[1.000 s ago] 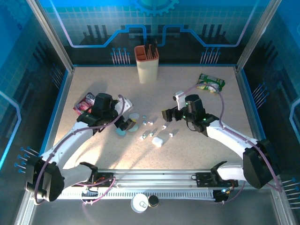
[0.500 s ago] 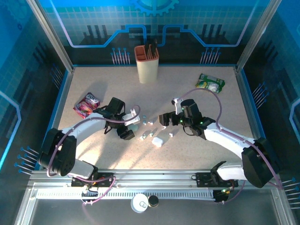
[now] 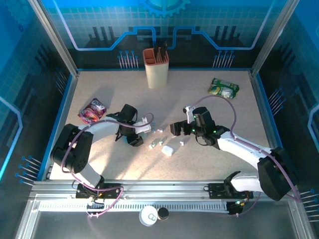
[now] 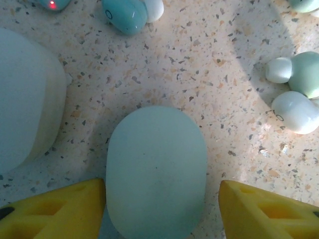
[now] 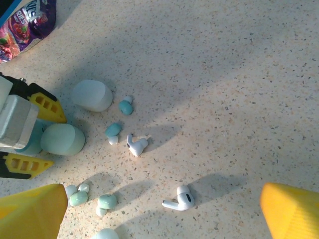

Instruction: Insert the wireless bluetooth earbuds into the charging case

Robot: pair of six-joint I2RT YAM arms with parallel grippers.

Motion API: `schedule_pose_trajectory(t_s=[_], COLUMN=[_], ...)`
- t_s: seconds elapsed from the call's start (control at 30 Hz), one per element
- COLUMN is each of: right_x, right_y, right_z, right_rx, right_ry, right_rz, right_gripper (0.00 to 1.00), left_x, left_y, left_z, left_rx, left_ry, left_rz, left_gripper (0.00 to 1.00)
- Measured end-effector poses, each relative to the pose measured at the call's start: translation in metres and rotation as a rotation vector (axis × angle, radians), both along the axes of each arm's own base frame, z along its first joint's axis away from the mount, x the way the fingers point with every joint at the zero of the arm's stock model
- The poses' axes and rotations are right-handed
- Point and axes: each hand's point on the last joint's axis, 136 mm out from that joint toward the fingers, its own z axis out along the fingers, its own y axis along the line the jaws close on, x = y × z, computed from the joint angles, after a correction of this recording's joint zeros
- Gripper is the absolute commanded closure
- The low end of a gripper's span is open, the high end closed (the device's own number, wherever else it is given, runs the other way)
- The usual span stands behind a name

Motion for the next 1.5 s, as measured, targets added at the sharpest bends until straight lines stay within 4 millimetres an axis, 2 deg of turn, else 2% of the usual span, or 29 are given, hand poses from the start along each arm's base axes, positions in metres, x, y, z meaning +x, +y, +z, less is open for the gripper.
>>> schedule_pose_trajectory(t_s=[0.13, 0.33, 0.5, 0.57, 0.73, 0.9, 1.03, 1.13, 1.23, 1.5], right_x=[-0.001, -0.004, -0.003, 0.001, 0.009, -0.001, -0.01, -0.019, -0.023, -0.02], right_y=[-0.001, -0.004, -0.019, -0.028, -0.042, -0.017, 0.01, 0.027, 0.039, 0.048], right_z=[-0.001, -0.007, -0.011, -0.009, 0.011, 0.038, 0.058, 0.066, 0.064, 0.063], right_rx=[-0.003, -0.009, 0.012, 0.055, 0.286, 0.508, 0.58, 0.619, 0.644, 0.685], right_ry=[0.006, 0.043, 0.125, 0.173, 0.293, 0.432, 0.505, 0.553, 0.604, 0.66], right_rz=[-0.001, -0.017, -0.071, -0.108, -0.157, -0.048, 0.066, 0.13, 0.155, 0.155], right_gripper=[0.0, 0.0, 0.0, 0.0, 0.01, 0.03, 0.05, 0.13, 0.21, 0.46], left_x=[0.003, 0.005, 0.006, 0.006, 0.011, 0.014, 0.014, 0.014, 0.016, 0.015], left_y=[-0.001, -0.004, -0.005, -0.006, -0.016, -0.047, -0.072, -0.088, -0.101, -0.116], left_z=[-0.001, 0.0, 0.004, 0.014, 0.065, 0.113, 0.134, 0.144, 0.151, 0.16], left_rx=[-0.004, -0.011, -0.016, -0.026, -0.12, -0.232, -0.293, -0.321, -0.342, -0.361], left_ry=[-0.006, -0.018, -0.03, -0.053, -0.175, -0.274, -0.306, -0.324, -0.331, -0.351], left_rz=[0.003, -0.005, -0.007, -0.006, -0.009, -0.052, -0.087, -0.118, -0.135, -0.168], left_gripper=[0.57, 0.69, 0.68, 0.68, 0.68, 0.68, 0.68, 0.67, 0.67, 0.67])
